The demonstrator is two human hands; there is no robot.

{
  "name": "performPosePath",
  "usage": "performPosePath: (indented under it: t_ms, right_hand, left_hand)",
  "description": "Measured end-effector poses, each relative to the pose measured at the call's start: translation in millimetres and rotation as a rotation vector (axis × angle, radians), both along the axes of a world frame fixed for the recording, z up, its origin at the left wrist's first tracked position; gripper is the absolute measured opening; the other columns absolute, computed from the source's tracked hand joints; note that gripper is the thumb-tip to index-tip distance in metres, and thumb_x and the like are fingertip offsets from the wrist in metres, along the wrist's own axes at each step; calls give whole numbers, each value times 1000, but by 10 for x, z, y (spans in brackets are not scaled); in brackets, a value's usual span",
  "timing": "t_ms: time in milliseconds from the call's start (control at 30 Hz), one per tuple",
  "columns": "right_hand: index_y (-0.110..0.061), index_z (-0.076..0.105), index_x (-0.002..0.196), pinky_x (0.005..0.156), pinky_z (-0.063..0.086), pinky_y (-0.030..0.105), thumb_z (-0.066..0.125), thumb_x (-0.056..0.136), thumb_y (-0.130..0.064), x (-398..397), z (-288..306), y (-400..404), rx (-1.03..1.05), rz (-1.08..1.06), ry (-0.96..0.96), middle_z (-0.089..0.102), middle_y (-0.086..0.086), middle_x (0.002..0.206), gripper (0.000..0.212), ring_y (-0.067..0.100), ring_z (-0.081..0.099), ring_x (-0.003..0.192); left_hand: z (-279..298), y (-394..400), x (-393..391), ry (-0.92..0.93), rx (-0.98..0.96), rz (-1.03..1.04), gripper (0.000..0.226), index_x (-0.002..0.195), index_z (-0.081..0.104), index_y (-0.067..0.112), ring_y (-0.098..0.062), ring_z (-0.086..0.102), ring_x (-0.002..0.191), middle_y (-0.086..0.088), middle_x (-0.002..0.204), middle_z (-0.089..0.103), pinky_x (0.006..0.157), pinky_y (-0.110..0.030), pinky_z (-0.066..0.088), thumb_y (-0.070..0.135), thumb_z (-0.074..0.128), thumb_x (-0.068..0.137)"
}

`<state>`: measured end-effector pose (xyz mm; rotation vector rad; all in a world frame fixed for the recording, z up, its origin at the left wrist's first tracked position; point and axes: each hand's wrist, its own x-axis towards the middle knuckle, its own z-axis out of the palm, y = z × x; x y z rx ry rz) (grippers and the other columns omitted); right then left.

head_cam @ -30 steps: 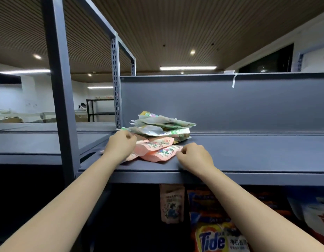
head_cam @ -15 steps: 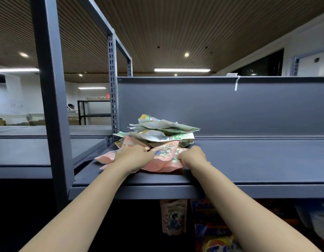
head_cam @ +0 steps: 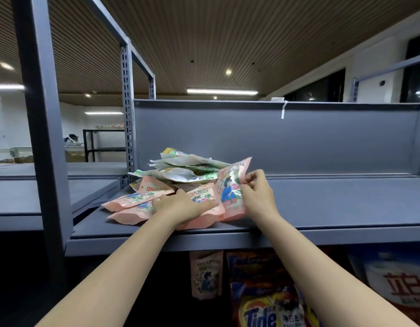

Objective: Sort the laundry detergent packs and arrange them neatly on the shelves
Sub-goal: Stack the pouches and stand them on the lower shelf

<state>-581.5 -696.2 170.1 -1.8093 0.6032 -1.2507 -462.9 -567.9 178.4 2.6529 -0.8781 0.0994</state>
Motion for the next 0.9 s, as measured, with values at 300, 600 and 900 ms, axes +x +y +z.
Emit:
performPosePath:
  t_ms: [300,600,900]
  right_hand:
    - [-24,60,98,81,57,42,44,90,-3,-340,73,-127,48,23,-207,69,-3,98,27,18,67,94]
    - [-11,65,81,76,57,42,41,81,6,-544,84,-184,137,118,-117,73,11,93,29,27,68,91]
    - [-15,59,60,53,42,27,46,83,-14,-516,20,-233,135,-197,-106,63,-5,64,27,20,59,68]
  left_hand:
    - [195,-44,-88,400,-228,-108,46,107,53,2,-17,50,74,-5,86,50,61,-24,42,19,77,72]
    - [275,-108,-101,575,-331,-30,23,105,55,2,-26,50,74,-17,100,52,61,-26,40,4,61,82]
    - [237,-158,-187,403,-958,-117,16,74,52,12,-23,52,66,-5,76,56,55,-27,43,23,51,86]
